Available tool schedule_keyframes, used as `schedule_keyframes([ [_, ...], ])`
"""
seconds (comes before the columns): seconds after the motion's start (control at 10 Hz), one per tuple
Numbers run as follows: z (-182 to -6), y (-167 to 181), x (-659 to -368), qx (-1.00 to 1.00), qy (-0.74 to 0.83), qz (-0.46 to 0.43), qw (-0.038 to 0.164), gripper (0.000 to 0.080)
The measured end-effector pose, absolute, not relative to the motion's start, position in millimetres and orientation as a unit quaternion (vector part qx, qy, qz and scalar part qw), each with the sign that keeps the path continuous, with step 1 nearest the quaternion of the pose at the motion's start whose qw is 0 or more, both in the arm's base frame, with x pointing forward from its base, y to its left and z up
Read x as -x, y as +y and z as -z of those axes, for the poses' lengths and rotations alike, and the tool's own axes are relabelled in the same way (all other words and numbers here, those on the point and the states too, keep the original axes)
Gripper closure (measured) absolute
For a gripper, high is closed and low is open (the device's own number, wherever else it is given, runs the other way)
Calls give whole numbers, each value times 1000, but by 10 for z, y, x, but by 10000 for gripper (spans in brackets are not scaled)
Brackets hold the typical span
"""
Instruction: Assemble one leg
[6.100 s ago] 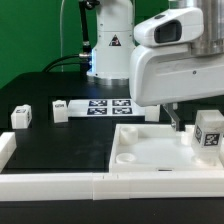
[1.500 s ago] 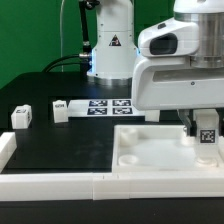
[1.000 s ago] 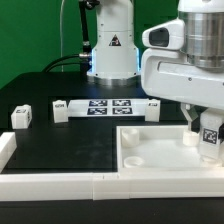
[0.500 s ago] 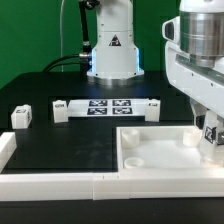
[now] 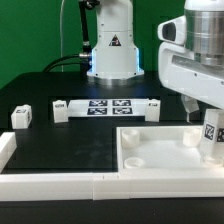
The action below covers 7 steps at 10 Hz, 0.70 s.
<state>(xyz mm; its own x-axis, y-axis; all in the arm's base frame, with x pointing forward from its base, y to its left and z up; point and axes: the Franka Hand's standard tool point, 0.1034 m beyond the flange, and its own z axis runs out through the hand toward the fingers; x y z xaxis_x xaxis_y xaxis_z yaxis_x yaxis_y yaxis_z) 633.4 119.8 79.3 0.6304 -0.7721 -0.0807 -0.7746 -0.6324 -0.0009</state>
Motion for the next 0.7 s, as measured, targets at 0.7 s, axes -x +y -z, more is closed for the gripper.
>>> schedule_keyframes([
  [0.7, -735, 1182, -6223, 999, 37, -24, 20, 151],
])
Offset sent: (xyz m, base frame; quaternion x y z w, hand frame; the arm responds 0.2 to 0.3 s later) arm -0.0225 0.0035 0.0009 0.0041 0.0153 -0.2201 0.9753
